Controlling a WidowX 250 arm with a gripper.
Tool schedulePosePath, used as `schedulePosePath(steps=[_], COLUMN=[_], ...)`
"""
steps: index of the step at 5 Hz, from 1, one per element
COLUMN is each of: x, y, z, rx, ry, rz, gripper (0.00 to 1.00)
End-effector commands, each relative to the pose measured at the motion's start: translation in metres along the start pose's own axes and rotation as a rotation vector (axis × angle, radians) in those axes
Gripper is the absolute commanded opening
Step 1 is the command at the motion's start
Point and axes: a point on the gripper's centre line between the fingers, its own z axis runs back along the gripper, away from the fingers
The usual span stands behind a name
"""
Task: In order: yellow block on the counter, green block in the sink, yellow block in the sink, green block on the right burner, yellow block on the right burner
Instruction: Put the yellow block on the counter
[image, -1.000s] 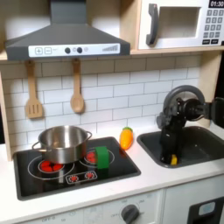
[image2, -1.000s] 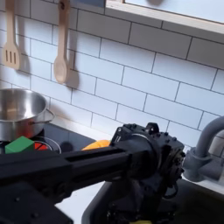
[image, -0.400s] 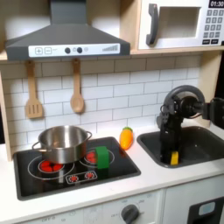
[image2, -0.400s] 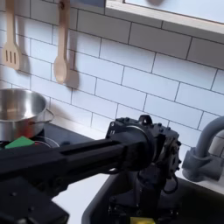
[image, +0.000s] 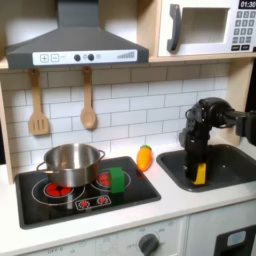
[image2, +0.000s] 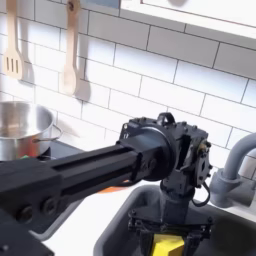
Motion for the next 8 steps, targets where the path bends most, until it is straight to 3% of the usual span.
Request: schedulePosePath(steps=[1, 3, 5, 8], x=[0.011, 0.023, 0.03, 0.049], y=[0.009, 0.018, 0.042, 0.072], z=[0.018, 0.041, 0.041, 0.051], rx=[-0.015, -0.049, -0.02, -0.027], ry=[0.012, 0.021, 0.029, -0.001], rz=[-0.003, -0.002, -0.018, 0.001], gripper=[0.0, 0.0, 0.0, 0.0])
